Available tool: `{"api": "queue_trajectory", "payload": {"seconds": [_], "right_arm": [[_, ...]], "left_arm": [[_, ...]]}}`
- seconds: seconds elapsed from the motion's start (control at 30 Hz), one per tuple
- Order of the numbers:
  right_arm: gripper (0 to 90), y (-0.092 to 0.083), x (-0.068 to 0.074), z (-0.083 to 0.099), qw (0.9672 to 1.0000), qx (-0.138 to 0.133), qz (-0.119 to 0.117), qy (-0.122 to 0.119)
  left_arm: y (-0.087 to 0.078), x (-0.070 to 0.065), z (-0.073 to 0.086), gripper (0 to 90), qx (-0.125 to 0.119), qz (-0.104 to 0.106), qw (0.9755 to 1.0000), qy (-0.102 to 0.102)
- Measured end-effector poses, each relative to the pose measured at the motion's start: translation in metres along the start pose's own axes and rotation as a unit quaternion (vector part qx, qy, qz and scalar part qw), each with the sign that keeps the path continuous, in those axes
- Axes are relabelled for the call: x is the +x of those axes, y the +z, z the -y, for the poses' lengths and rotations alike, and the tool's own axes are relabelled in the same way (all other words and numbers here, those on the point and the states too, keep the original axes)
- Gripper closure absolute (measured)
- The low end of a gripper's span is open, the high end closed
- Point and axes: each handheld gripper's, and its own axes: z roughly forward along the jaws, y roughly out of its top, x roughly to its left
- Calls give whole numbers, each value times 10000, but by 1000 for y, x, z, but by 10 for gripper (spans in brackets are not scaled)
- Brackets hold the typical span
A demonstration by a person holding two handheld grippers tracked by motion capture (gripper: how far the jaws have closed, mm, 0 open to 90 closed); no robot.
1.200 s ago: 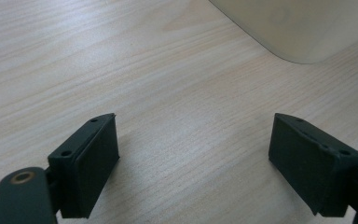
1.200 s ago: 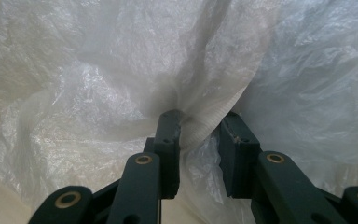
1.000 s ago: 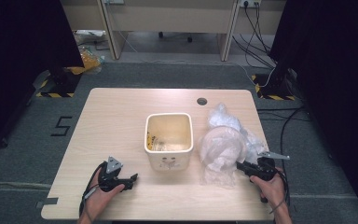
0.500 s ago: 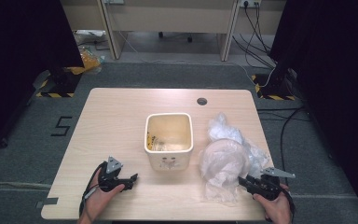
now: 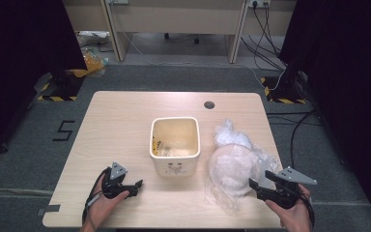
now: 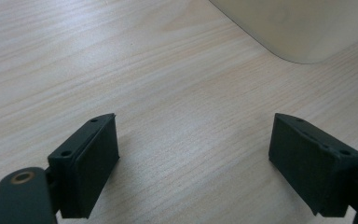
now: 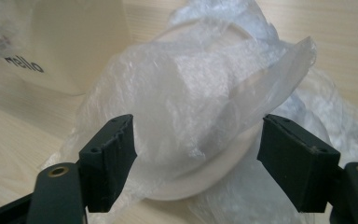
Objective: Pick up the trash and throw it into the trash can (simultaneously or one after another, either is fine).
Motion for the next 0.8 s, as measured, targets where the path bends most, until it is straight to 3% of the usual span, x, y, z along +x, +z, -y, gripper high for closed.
{"api": "queue_trajectory", "payload": {"seconds": [0.17,0.3,0.37,0.5,0.63,0.77,0.8], "right_arm": [[256,11,6,-11,9997,85,139,-173],[251,10,-1,-16,9991,163,381,-77],[245,2,-7,-18,9989,9,466,-3],[236,-3,3,-23,9995,-146,259,-142],[219,14,17,-30,9990,-31,95,-426],[196,37,28,-36,9976,173,180,-644],[193,46,34,-36,9965,243,292,-748]], "left_arm": [[0,0,0,149,-13,6,10000,-2],[0,0,0,150,-5,7,10000,-1],[0,0,0,149,-4,0,10000,0],[0,0,0,148,-4,-1,10000,-3],[0,0,0,148,-2,-2,10000,-1],[0,0,0,148,-2,-1,10000,-1],[0,0,0,148,-2,0,10000,-3]]}}
